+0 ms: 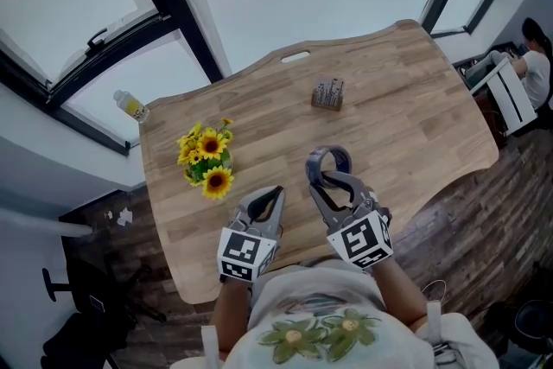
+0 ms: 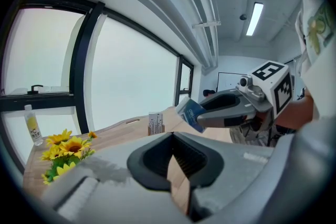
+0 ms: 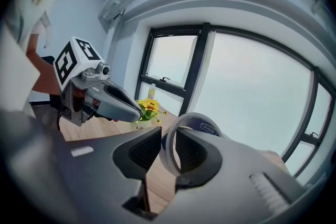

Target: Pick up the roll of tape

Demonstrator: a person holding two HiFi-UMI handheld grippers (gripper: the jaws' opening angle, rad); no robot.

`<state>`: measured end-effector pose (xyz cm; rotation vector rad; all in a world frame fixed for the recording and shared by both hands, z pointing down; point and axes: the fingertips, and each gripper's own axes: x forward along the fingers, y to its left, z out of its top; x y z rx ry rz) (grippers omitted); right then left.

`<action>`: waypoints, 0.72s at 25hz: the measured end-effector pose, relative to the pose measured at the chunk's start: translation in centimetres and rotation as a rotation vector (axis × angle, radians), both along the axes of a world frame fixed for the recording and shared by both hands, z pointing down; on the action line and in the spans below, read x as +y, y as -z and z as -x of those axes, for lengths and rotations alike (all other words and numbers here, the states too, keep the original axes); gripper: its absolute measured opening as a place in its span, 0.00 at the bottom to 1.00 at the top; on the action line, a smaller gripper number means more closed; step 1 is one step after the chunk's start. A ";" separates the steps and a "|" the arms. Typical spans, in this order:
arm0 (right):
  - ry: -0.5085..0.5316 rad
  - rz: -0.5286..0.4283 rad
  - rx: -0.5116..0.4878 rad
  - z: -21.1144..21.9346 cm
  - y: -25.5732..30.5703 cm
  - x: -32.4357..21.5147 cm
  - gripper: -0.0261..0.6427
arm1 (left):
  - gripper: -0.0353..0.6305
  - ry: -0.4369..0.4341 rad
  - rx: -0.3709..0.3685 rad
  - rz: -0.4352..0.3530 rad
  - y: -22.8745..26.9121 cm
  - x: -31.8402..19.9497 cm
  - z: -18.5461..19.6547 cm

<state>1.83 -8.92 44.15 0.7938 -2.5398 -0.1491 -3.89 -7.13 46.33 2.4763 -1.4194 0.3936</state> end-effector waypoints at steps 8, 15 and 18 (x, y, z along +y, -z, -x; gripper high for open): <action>-0.003 0.053 -0.052 -0.7 -0.1 1.7 0.16 | 0.06 0.001 0.030 -0.019 1.0 0.9 -0.5; 0.012 0.062 -0.057 -0.6 -0.4 3.1 0.13 | 0.06 -0.005 0.032 -0.018 0.9 1.6 -1.0; 0.018 0.060 -0.057 -0.5 -0.3 3.4 0.13 | 0.06 -0.007 0.031 -0.016 0.8 1.7 -1.1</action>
